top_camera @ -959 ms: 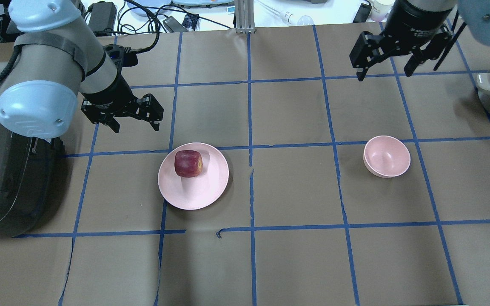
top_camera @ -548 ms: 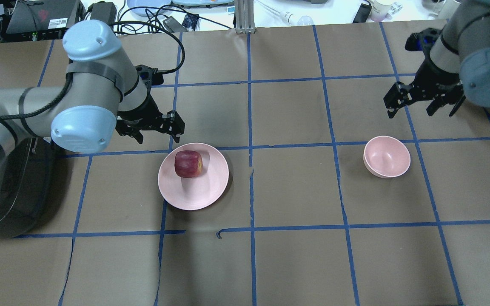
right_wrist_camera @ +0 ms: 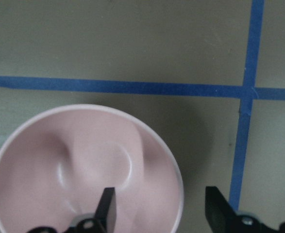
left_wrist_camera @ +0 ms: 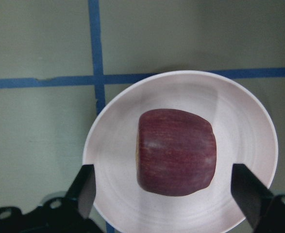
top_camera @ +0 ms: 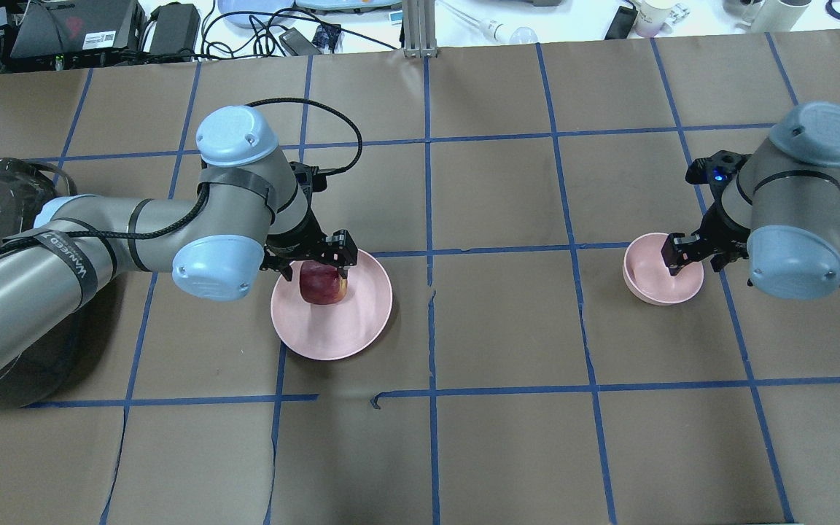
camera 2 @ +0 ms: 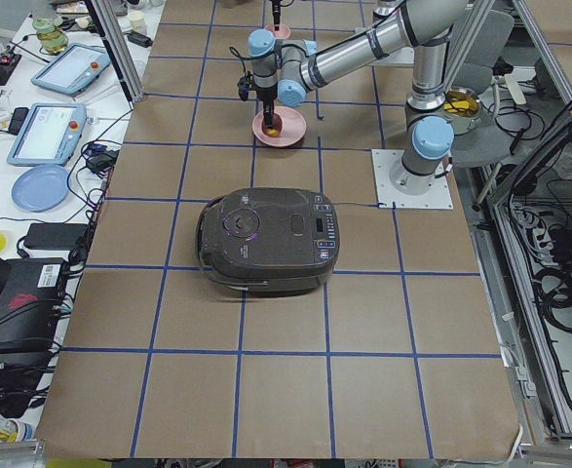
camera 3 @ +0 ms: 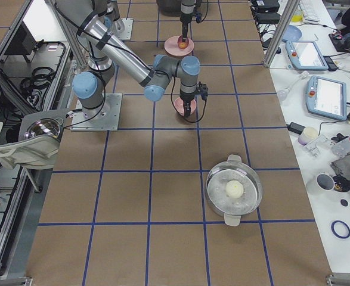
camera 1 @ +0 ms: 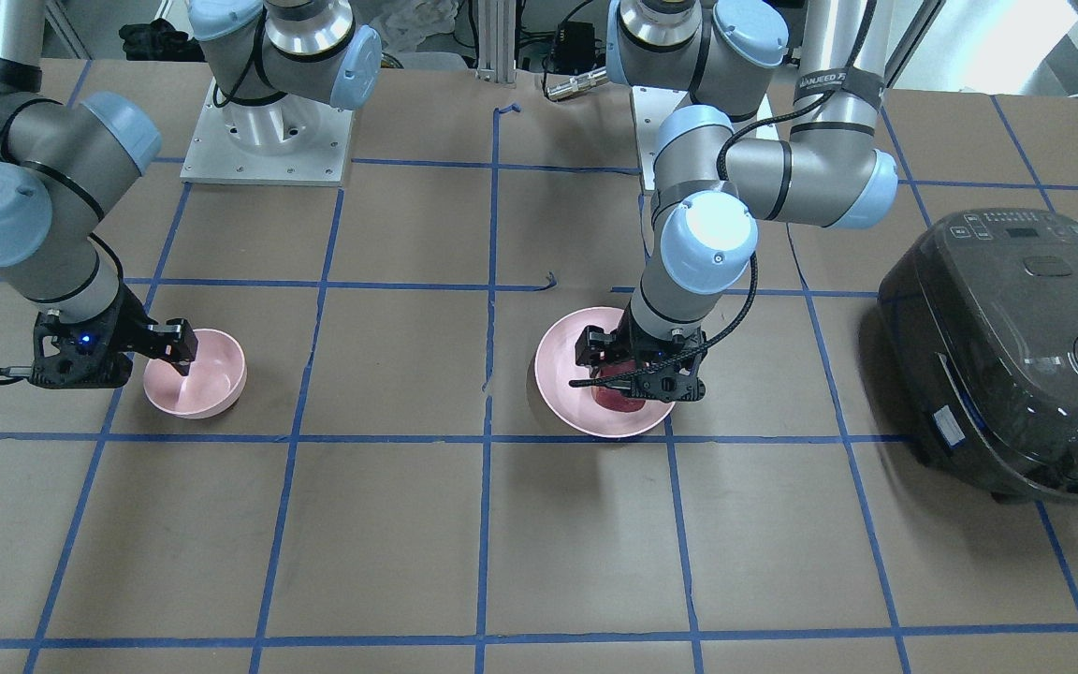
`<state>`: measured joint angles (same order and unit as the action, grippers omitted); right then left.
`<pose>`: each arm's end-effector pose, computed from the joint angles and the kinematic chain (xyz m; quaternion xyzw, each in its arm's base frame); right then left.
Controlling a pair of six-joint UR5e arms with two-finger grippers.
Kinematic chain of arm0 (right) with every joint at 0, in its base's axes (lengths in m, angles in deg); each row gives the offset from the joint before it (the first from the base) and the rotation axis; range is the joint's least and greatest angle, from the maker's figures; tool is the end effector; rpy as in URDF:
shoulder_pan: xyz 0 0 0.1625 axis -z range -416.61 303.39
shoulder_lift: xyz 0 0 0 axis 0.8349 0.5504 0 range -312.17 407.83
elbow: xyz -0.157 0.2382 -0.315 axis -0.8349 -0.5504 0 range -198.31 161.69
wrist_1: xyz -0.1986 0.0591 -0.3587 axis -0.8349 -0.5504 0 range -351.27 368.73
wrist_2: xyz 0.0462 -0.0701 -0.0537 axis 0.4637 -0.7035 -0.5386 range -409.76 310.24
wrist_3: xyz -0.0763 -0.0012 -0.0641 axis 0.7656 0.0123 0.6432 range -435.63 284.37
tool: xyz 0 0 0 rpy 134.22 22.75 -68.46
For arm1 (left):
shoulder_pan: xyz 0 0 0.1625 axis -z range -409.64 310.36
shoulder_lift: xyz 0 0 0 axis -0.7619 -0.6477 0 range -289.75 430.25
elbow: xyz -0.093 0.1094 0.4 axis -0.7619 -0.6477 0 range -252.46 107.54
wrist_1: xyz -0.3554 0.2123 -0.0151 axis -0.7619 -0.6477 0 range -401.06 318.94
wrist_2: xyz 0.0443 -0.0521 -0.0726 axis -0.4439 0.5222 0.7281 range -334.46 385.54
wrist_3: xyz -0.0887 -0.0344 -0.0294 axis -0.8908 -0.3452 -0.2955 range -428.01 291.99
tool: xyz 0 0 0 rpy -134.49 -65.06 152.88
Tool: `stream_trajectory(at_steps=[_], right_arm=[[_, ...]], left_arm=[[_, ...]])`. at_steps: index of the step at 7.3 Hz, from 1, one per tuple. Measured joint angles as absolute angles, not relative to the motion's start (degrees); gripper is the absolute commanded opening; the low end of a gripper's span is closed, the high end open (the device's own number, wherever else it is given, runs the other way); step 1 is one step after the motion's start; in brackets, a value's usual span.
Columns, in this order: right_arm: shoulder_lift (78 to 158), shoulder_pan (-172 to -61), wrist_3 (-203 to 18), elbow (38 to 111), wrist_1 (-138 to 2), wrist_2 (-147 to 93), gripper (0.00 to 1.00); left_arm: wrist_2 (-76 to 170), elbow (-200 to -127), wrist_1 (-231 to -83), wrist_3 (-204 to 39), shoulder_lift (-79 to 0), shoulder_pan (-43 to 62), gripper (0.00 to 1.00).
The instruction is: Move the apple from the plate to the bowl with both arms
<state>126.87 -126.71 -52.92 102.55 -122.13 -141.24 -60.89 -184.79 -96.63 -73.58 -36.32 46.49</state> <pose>-0.0374 -0.4875 0.2169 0.0247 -0.9996 -0.0125 0.0090 -0.1940 -0.5003 0.2167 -0.0036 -0.9988 -0.0419 0.0270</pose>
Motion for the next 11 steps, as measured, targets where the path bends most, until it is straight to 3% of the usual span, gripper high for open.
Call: stream_trajectory(at_steps=[1,2,3,5,6,8,11], right_arm=[[126.57,-126.68,-52.83,102.83,-122.18,-141.36,0.0],[126.41,-126.66,-52.8,102.78,-122.23,-141.4,0.0],[126.34,-126.66,-52.99,102.39,-122.25,-141.42,0.0],[126.02,-127.17,-56.75,100.75,-121.97,-140.59,0.0],[125.72,-128.95,-61.69,100.19,-121.78,-139.79,0.0],[125.37,-137.41,-73.05,99.28,-121.44,-137.83,0.0],[125.06,-149.1,-85.34,98.89,-120.93,-135.69,0.0]], left_arm=[[-60.59,-186.02,-94.54,-73.95,-37.52,46.56,0.9],[-60.4,-186.83,-92.92,-74.12,-38.67,46.62,0.21],[-60.35,-187.24,-91.64,-74.0,-39.2,46.72,0.05],[-60.49,-187.26,-90.37,-74.04,-38.52,46.93,0.06],[-60.89,-187.1,-90.27,-74.11,-37.79,47.04,0.01],[-61.05,-185.16,-91.26,-74.15,-35.87,47.35,0.01],[-60.58,-175.81,-101.95,-76.51,-33.91,49.81,0.01]])
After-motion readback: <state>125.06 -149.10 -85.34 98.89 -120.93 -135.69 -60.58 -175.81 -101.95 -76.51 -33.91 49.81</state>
